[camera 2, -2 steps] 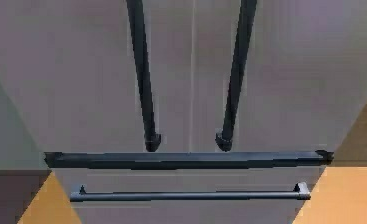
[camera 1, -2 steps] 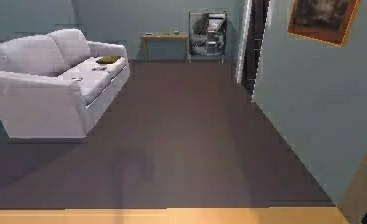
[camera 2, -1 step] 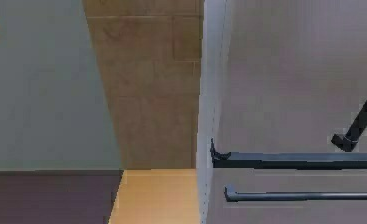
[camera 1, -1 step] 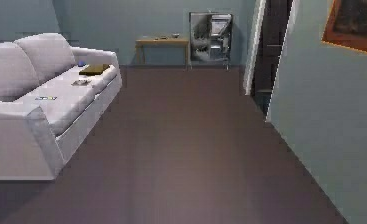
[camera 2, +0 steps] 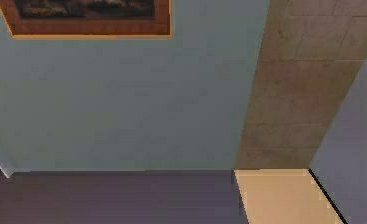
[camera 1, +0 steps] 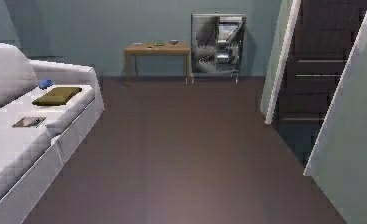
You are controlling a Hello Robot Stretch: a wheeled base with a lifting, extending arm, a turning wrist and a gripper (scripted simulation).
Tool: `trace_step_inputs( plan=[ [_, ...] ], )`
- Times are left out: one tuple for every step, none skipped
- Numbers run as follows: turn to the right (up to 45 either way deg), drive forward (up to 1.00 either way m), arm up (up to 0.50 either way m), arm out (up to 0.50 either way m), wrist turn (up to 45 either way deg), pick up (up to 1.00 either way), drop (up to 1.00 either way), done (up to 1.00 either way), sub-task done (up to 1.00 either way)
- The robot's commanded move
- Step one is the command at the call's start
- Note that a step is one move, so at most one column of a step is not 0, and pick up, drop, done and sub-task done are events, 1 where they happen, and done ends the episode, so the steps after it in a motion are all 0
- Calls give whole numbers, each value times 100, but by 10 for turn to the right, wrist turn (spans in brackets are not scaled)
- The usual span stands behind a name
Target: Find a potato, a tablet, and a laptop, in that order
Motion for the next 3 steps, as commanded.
trace_step_inputs(
  plan=[
    [30, 0, 0, 0, 0, 0, 0, 0, 0],
    [0, 100, 0, 0, 0, 0, 0, 0, 0],
    [0, 100, 0, 0, 0, 0, 0, 0, 0]
  ],
)
